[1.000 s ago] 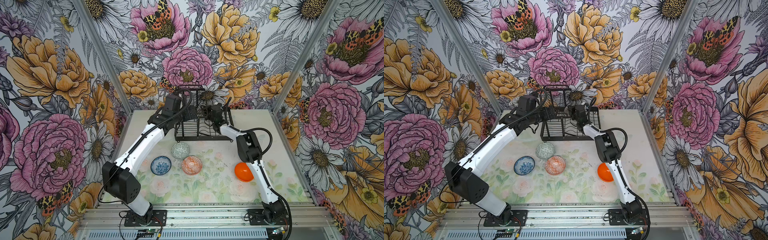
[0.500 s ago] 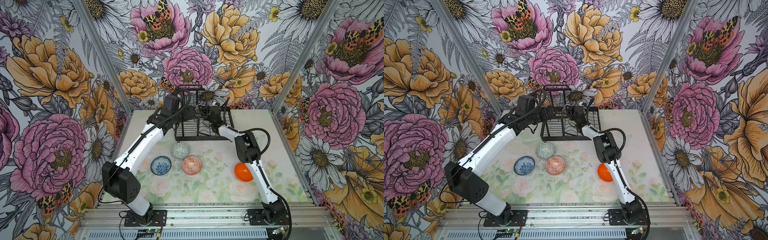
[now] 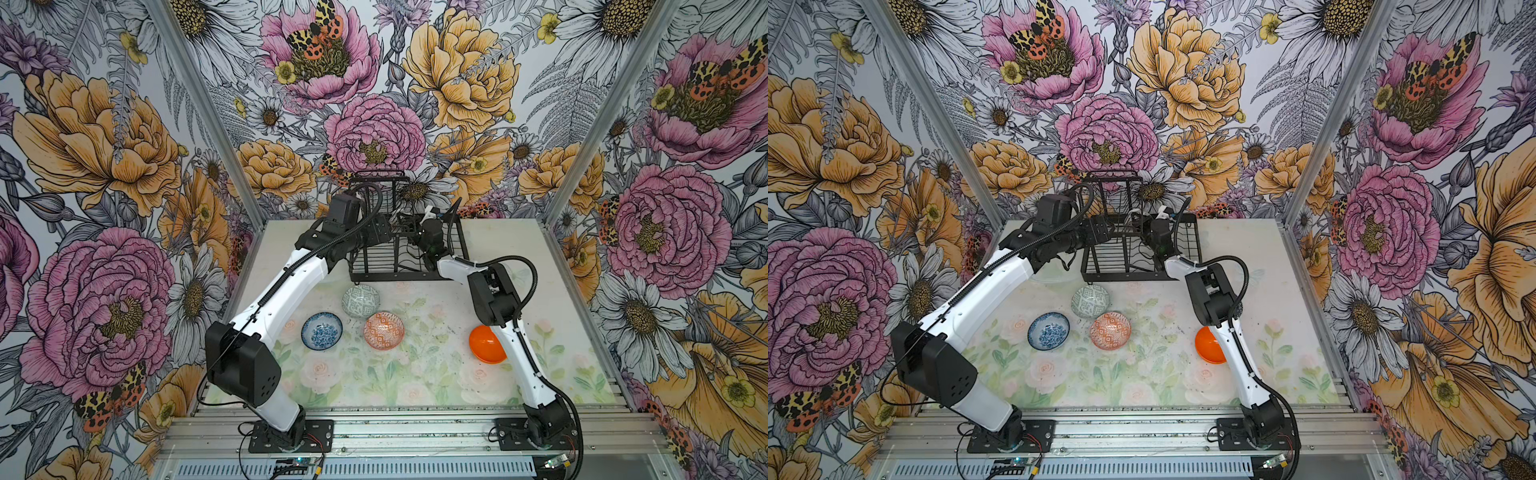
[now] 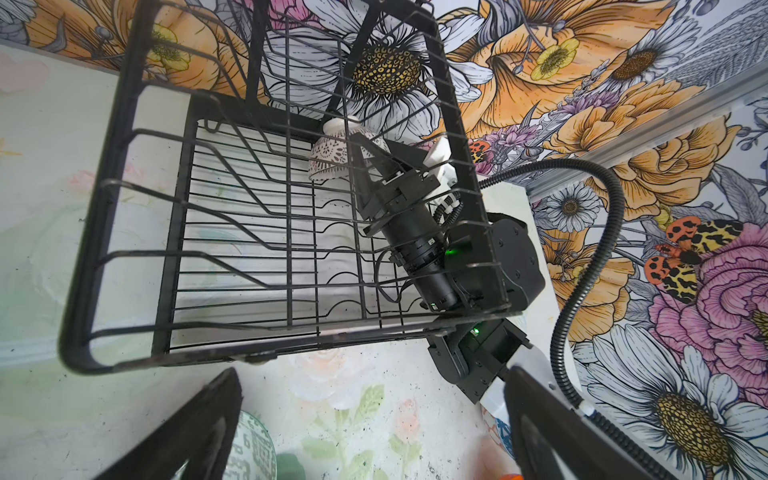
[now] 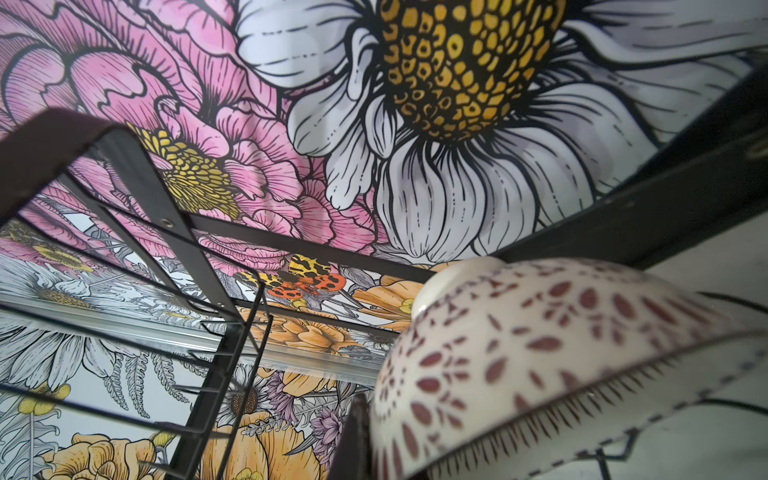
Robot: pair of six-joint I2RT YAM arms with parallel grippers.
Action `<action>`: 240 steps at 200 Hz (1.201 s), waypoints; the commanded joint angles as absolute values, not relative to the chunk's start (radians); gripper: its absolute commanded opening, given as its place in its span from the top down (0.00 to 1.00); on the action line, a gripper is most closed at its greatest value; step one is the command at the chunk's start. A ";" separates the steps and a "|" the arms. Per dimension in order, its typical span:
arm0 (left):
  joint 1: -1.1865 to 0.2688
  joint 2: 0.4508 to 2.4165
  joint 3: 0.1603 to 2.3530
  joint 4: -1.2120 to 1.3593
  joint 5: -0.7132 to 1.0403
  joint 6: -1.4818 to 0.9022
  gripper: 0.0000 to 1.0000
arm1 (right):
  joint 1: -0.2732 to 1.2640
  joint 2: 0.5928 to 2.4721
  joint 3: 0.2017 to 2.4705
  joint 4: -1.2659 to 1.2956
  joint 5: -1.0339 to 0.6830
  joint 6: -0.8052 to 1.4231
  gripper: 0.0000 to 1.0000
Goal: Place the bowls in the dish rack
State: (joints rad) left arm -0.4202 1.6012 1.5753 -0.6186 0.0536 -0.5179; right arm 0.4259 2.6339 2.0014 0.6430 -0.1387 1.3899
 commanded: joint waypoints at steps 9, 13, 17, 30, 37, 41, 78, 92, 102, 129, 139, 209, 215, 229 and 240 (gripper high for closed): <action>-0.406 1.580 1.557 -0.615 0.070 -0.520 0.01 | 0.439 2.619 1.944 0.722 -0.102 1.379 1.00; -0.406 1.579 1.556 -0.615 0.070 -0.520 0.01 | 0.439 2.619 1.939 0.722 -0.100 1.381 1.00; -0.406 1.579 1.557 -0.615 0.068 -0.520 0.01 | 0.439 2.615 1.931 0.722 -0.097 1.385 1.00; -0.406 1.578 1.556 -0.614 0.068 -0.520 0.01 | 0.441 2.605 1.908 0.723 -0.079 1.388 1.00; -0.406 1.577 1.555 -0.612 0.068 -0.522 0.01 | 0.443 2.598 1.891 0.725 -0.064 1.388 1.00; -0.406 1.578 1.554 -0.612 0.069 -0.524 0.01 | 0.444 2.596 1.885 0.724 -0.057 1.388 1.00; -0.407 1.578 1.552 -0.609 0.076 -0.528 0.01 | 0.446 2.611 1.889 0.748 -0.041 1.402 1.00; -0.408 1.576 1.550 -0.610 0.079 -0.528 0.01 | 0.445 2.620 1.903 0.770 -0.049 1.399 1.00; -0.407 1.573 1.546 -0.611 0.082 -0.527 0.01 | 0.443 2.619 1.908 0.784 -0.049 1.390 1.00; -0.406 1.562 1.534 -0.610 0.083 -0.517 0.01 | 0.445 2.613 1.929 0.802 -0.069 1.343 1.00; -0.406 1.560 1.534 -0.611 0.083 -0.514 0.01 | 0.447 2.608 1.937 0.802 -0.076 1.319 1.00; -0.404 1.557 1.526 -0.610 0.088 -0.508 0.01 | 0.448 2.625 1.960 0.845 -0.048 1.299 1.00; -0.401 1.555 1.525 -0.611 0.088 -0.507 0.01 | 0.449 2.626 1.960 0.851 -0.044 1.297 1.00; -0.399 1.552 1.521 -0.609 0.087 -0.508 0.01 | 0.450 2.629 1.962 0.867 -0.037 1.291 1.00; -0.399 1.550 1.519 -0.609 0.087 -0.506 0.01 | 0.450 2.632 1.965 0.871 -0.029 1.289 1.00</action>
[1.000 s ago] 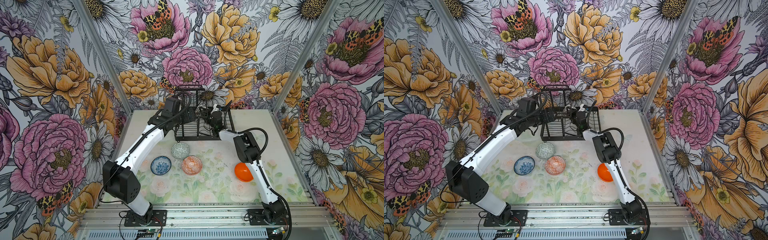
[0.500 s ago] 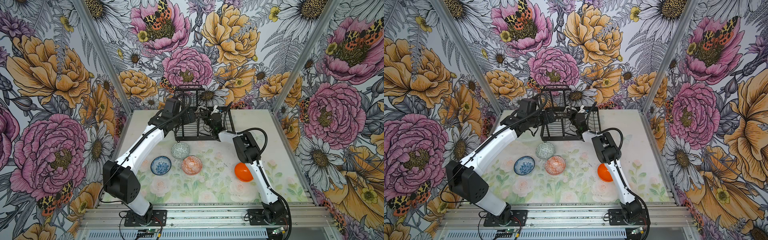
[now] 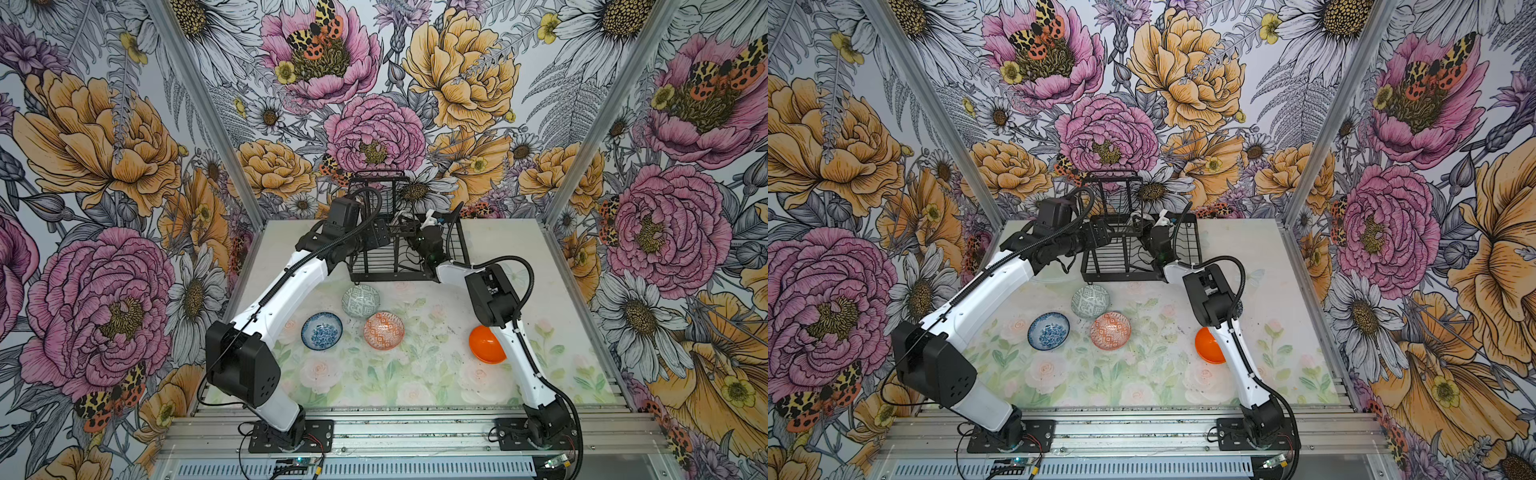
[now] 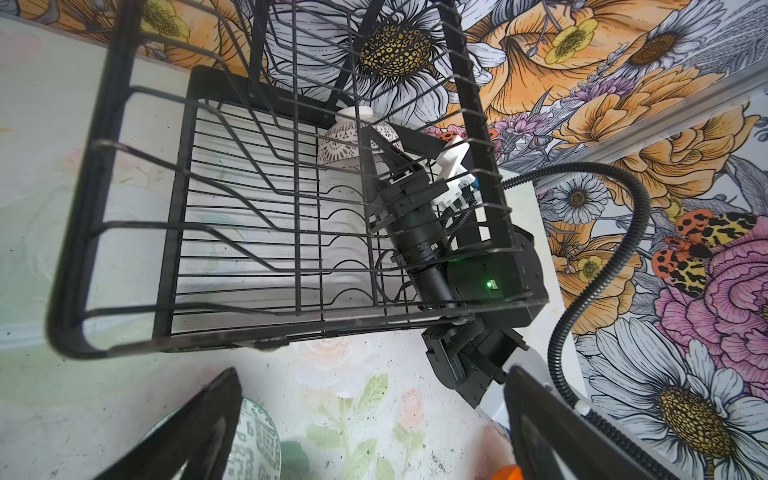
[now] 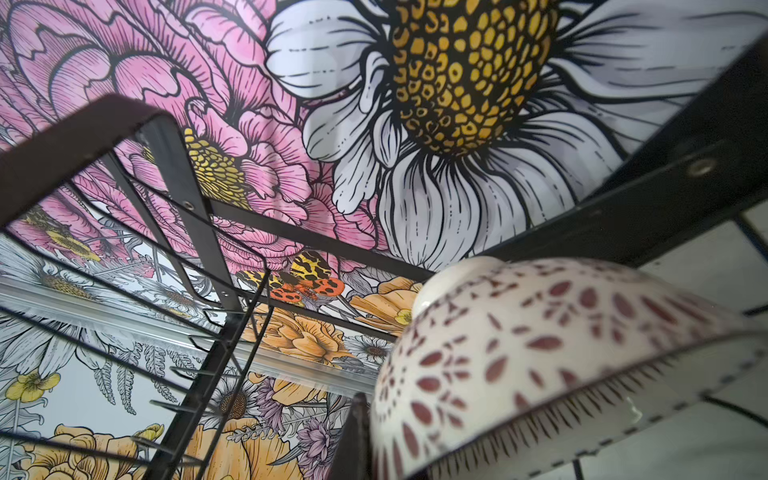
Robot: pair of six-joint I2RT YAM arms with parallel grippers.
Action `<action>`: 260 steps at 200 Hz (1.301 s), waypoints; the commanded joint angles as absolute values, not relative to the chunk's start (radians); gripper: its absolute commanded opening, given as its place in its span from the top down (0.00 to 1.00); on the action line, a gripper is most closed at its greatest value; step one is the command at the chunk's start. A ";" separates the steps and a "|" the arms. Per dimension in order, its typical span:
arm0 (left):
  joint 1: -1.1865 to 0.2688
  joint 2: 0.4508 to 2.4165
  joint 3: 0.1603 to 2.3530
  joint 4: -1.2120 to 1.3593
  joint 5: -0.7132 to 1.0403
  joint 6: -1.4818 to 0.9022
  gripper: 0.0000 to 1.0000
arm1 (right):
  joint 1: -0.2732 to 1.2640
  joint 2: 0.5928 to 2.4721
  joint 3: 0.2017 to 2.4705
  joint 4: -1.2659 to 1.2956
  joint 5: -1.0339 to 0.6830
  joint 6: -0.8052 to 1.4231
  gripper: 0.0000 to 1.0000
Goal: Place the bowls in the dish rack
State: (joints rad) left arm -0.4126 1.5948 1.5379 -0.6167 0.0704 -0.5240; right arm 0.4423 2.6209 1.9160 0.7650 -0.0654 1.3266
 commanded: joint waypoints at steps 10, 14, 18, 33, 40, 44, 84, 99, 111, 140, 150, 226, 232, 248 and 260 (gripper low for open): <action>-0.400 1.548 1.516 -0.609 0.087 -0.505 0.01 | 0.450 2.638 1.973 0.879 -0.029 1.283 1.00; -0.399 1.548 1.516 -0.609 0.087 -0.504 0.01 | 0.451 2.641 1.982 0.874 -0.033 1.282 1.00; -0.399 1.548 1.514 -0.609 0.088 -0.505 0.01 | 0.451 2.643 1.988 0.869 -0.036 1.281 1.00; -0.396 1.545 1.513 -0.607 0.087 -0.500 0.01 | 0.454 2.655 2.002 0.864 -0.033 1.274 1.00; -0.396 1.545 1.512 -0.605 0.087 -0.499 0.01 | 0.456 2.658 2.002 0.867 -0.029 1.270 1.00; -0.395 1.544 1.511 -0.604 0.087 -0.500 0.01 | 0.457 2.661 2.002 0.869 -0.024 1.269 1.00; -0.393 1.541 1.505 -0.603 0.089 -0.498 0.01 | 0.464 2.683 2.002 0.869 -0.006 1.268 1.00; -0.392 1.540 1.503 -0.603 0.090 -0.496 0.01 | 0.465 2.689 1.998 0.867 0.000 1.269 1.00; -0.390 1.540 1.503 -0.603 0.092 -0.495 0.01 | 0.467 2.694 1.993 0.869 0.007 1.274 1.00; -0.387 1.545 1.505 -0.603 0.092 -0.497 0.01 | 0.470 2.702 1.982 0.873 0.015 1.289 1.00; -0.388 1.547 1.506 -0.603 0.092 -0.496 0.01 | 0.471 2.695 1.964 0.872 0.025 1.289 1.00; -0.387 1.555 1.505 -0.581 0.092 -0.515 0.01 | 0.479 2.623 1.886 0.812 0.047 1.365 1.00; -0.386 1.557 1.505 -0.581 0.093 -0.517 0.01 | 0.482 2.618 1.880 0.806 0.052 1.365 0.99; -0.389 1.557 1.503 -0.579 0.095 -0.521 0.01 | 0.485 2.608 1.878 0.773 0.062 1.369 0.99; -0.392 1.555 1.503 -0.578 0.094 -0.520 0.01 | 0.485 2.603 1.879 0.755 0.067 1.378 0.97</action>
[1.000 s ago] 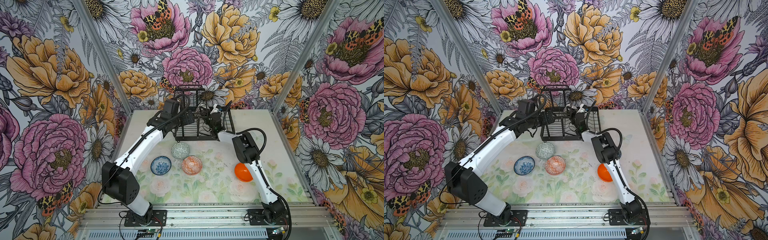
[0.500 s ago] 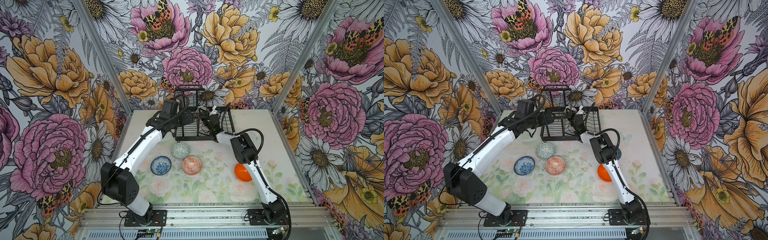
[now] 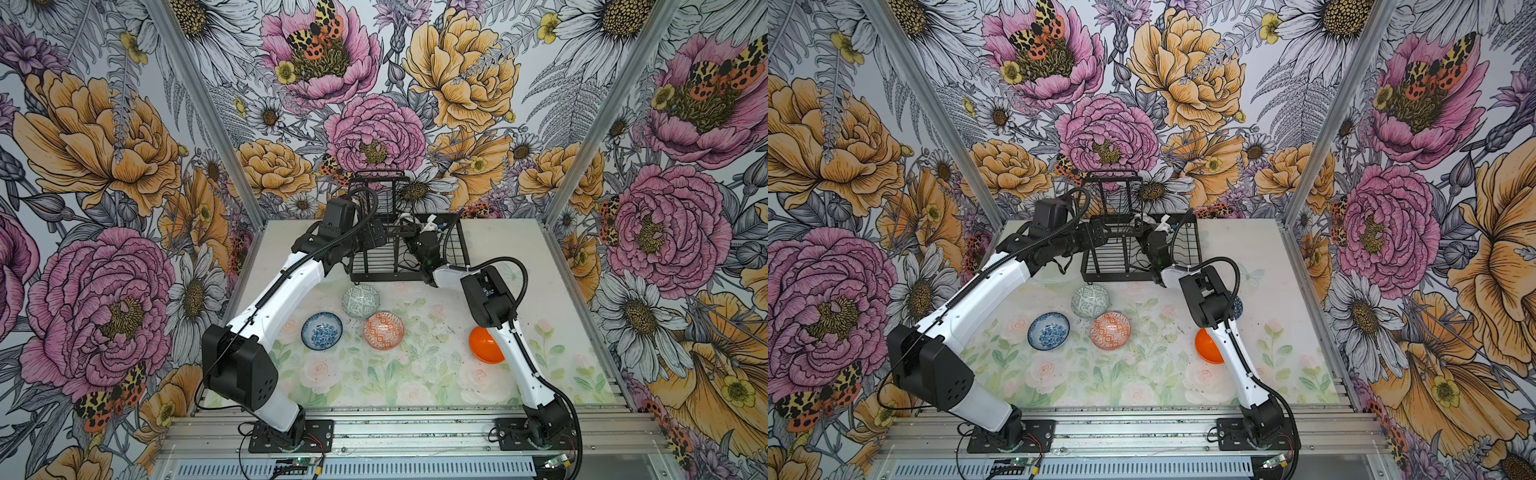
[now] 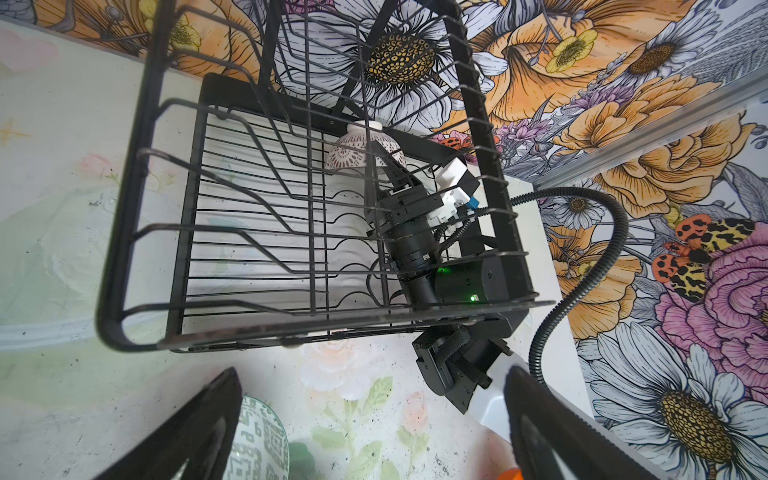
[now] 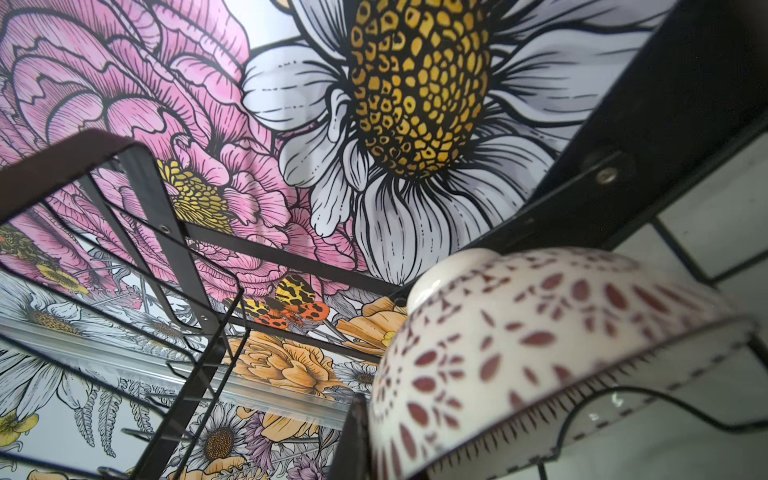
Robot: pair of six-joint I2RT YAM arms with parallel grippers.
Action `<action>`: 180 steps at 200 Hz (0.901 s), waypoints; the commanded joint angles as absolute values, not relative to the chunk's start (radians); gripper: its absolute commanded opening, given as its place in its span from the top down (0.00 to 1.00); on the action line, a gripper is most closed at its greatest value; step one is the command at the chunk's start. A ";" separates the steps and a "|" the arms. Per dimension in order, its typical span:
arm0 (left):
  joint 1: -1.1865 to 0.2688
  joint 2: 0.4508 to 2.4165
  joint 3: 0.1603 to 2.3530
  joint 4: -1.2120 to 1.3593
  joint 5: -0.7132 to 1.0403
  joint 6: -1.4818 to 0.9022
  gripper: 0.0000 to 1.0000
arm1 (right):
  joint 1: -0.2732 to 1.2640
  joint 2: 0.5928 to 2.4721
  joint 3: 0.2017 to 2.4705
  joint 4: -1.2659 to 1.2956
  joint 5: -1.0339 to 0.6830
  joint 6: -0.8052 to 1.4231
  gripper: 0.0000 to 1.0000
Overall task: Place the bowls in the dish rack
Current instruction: 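Open the right gripper to release the white bowl and withdraw it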
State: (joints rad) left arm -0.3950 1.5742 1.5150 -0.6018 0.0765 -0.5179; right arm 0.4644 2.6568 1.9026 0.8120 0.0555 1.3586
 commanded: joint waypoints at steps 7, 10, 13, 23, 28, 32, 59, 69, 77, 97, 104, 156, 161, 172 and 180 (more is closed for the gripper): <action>-0.393 1.554 1.502 -0.579 0.094 -0.521 0.01 | 0.485 2.600 1.879 0.746 0.070 1.383 0.96; -0.393 1.553 1.502 -0.578 0.094 -0.521 0.01 | 0.485 2.600 1.879 0.740 0.072 1.386 0.95; -0.393 1.552 1.501 -0.578 0.093 -0.521 0.01 | 0.485 2.598 1.879 0.736 0.073 1.389 0.95; -0.393 1.550 1.498 -0.576 0.091 -0.522 0.01 | 0.485 2.594 1.879 0.718 0.078 1.397 0.94; -0.393 1.549 1.497 -0.574 0.089 -0.522 0.01 | 0.484 2.593 1.881 0.711 0.078 1.397 0.94; -0.393 1.548 1.496 -0.574 0.089 -0.521 0.01 | 0.483 2.591 1.881 0.706 0.078 1.398 0.93; -0.393 1.539 1.494 -0.570 0.082 -0.518 0.01 | 0.481 2.583 1.892 0.638 0.058 1.411 0.89; -0.391 1.537 1.491 -0.566 0.080 -0.519 0.01 | 0.478 2.580 1.890 0.622 0.048 1.420 0.88; -0.390 1.535 1.490 -0.565 0.079 -0.519 0.01 | 0.475 2.576 1.885 0.614 0.040 1.428 0.88; -0.387 1.528 1.492 -0.564 0.076 -0.520 0.01 | 0.469 2.565 1.875 0.583 0.022 1.440 0.87; -0.387 1.526 1.491 -0.563 0.075 -0.520 0.01 | 0.467 2.561 1.873 0.571 0.017 1.440 0.87; -0.387 1.503 1.472 -0.551 0.066 -0.526 0.01 | 0.440 2.539 1.874 0.502 -0.013 1.440 0.82; -0.387 1.502 1.471 -0.551 0.065 -0.526 0.01 | 0.437 2.537 1.875 0.498 -0.015 1.440 0.82; -0.387 1.498 1.469 -0.552 0.064 -0.526 0.01 | 0.431 2.535 1.878 0.482 -0.022 1.437 0.82; -0.386 1.496 1.467 -0.551 0.065 -0.526 0.01 | 0.427 2.533 1.879 0.474 -0.027 1.435 0.81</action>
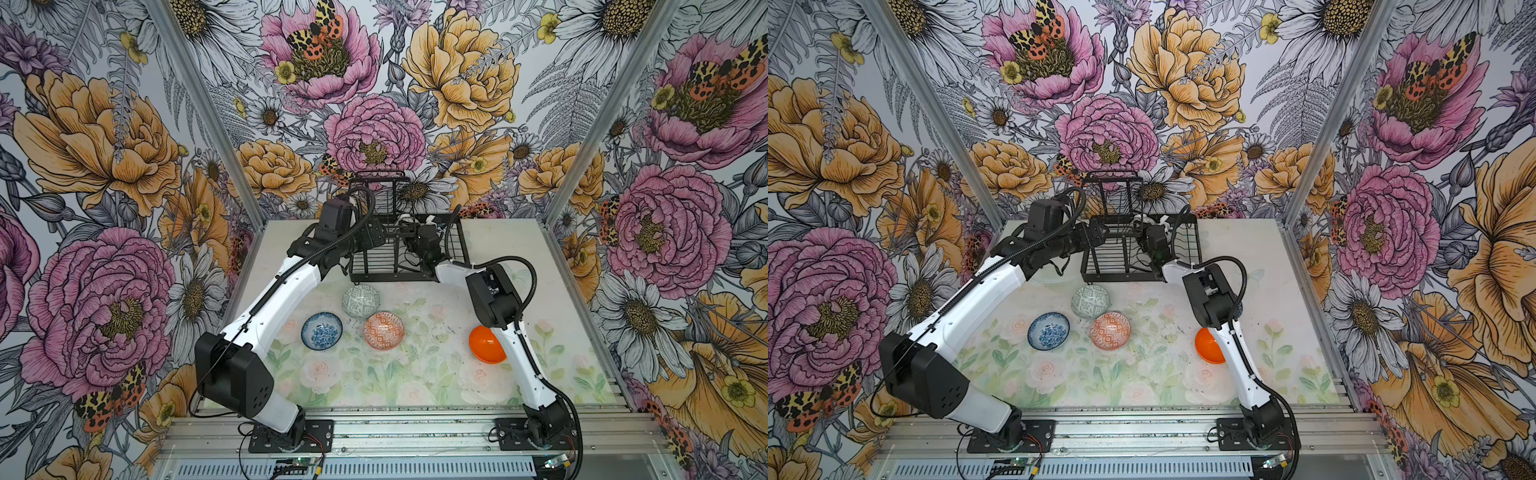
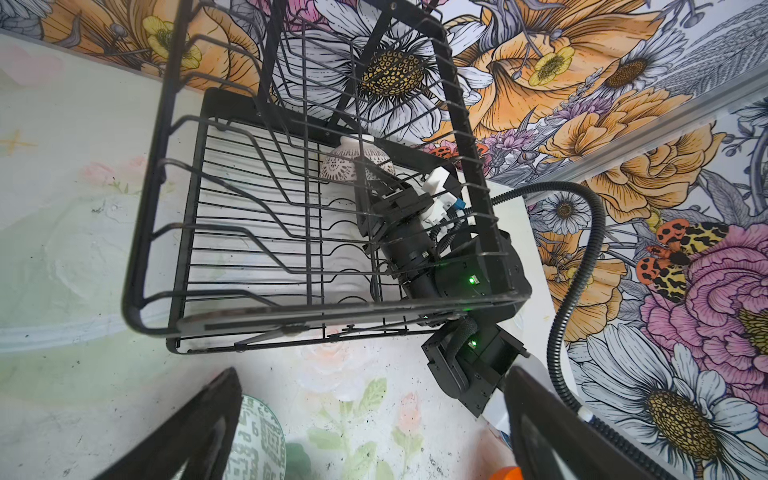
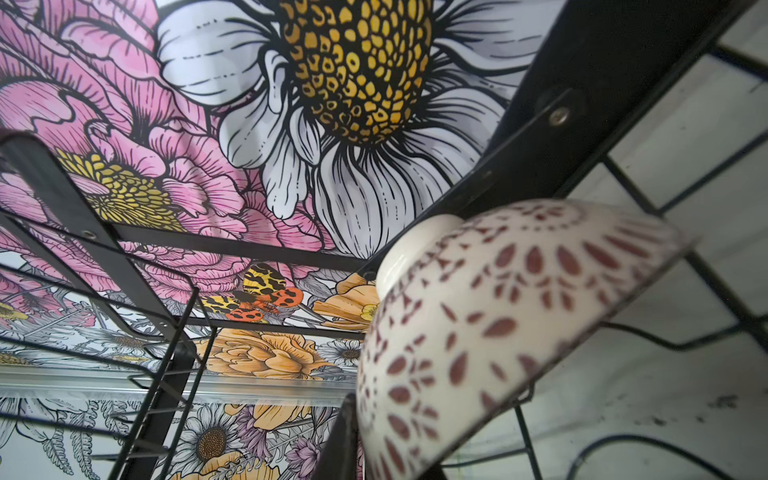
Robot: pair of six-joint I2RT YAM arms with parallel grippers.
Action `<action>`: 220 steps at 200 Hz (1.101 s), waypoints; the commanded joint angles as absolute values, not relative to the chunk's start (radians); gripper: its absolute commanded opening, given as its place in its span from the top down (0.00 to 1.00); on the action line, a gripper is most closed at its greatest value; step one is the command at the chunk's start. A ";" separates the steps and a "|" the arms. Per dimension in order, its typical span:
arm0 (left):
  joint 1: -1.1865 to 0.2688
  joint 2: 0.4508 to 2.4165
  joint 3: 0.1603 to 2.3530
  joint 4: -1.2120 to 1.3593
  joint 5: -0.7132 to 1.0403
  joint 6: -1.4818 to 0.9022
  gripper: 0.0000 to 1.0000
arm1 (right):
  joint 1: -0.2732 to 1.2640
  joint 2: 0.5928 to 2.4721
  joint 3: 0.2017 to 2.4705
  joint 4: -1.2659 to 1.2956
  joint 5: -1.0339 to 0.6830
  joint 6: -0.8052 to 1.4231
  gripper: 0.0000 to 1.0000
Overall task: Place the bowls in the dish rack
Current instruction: 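Open the right gripper to release the white bowl and withdraw it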
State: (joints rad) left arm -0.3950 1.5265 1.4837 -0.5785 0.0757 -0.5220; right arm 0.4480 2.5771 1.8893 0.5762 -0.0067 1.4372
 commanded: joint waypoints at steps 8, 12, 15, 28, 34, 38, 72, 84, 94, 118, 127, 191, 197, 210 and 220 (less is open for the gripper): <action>-0.387 1.491 1.465 -0.551 0.064 -0.526 0.01 | 0.425 2.533 1.880 0.474 -0.031 1.430 0.80; -0.387 1.491 1.464 -0.551 0.064 -0.526 0.01 | 0.424 2.532 1.879 0.473 -0.031 1.430 0.79; -0.387 1.490 1.462 -0.551 0.064 -0.526 0.01 | 0.423 2.533 1.880 0.473 -0.031 1.429 0.79; -0.387 1.484 1.458 -0.551 0.064 -0.522 0.01 | 0.420 2.531 1.882 0.468 -0.034 1.429 0.76; -0.387 1.481 1.455 -0.551 0.063 -0.521 0.01 | 0.419 2.532 1.885 0.465 -0.034 1.429 0.76; -0.387 1.478 1.453 -0.551 0.063 -0.521 0.01 | 0.419 2.530 1.886 0.463 -0.035 1.428 0.75; -0.381 1.452 1.435 -0.551 0.047 -0.501 0.01 | 0.412 2.524 1.902 0.444 -0.053 1.424 0.72; -0.375 1.443 1.427 -0.551 0.042 -0.500 0.01 | 0.409 2.521 1.905 0.436 -0.057 1.422 0.71; -0.372 1.436 1.420 -0.551 0.043 -0.500 0.01 | 0.407 2.519 1.905 0.437 -0.057 1.420 0.71; -0.370 1.427 1.410 -0.551 0.044 -0.502 0.01 | 0.401 2.515 1.910 0.433 -0.053 1.417 0.69; -0.371 1.427 1.408 -0.551 0.044 -0.503 0.01 | 0.399 2.514 1.916 0.432 -0.054 1.416 0.68; -0.370 1.451 1.429 -0.549 0.054 -0.507 0.01 | 0.378 2.528 1.953 0.417 -0.078 1.417 0.64; -0.371 1.452 1.430 -0.550 0.054 -0.508 0.01 | 0.376 2.529 1.956 0.416 -0.081 1.417 0.64; -0.371 1.453 1.431 -0.550 0.055 -0.508 0.01 | 0.375 2.532 1.960 0.410 -0.087 1.419 0.63; -0.371 1.457 1.432 -0.548 0.054 -0.508 0.01 | 0.373 2.533 1.962 0.410 -0.091 1.417 0.62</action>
State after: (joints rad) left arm -0.3809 1.4483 1.4246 -0.5720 0.0647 -0.5209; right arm 0.3820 2.5515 1.9301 0.4351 -0.0772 1.4315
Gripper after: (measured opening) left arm 0.986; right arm 0.369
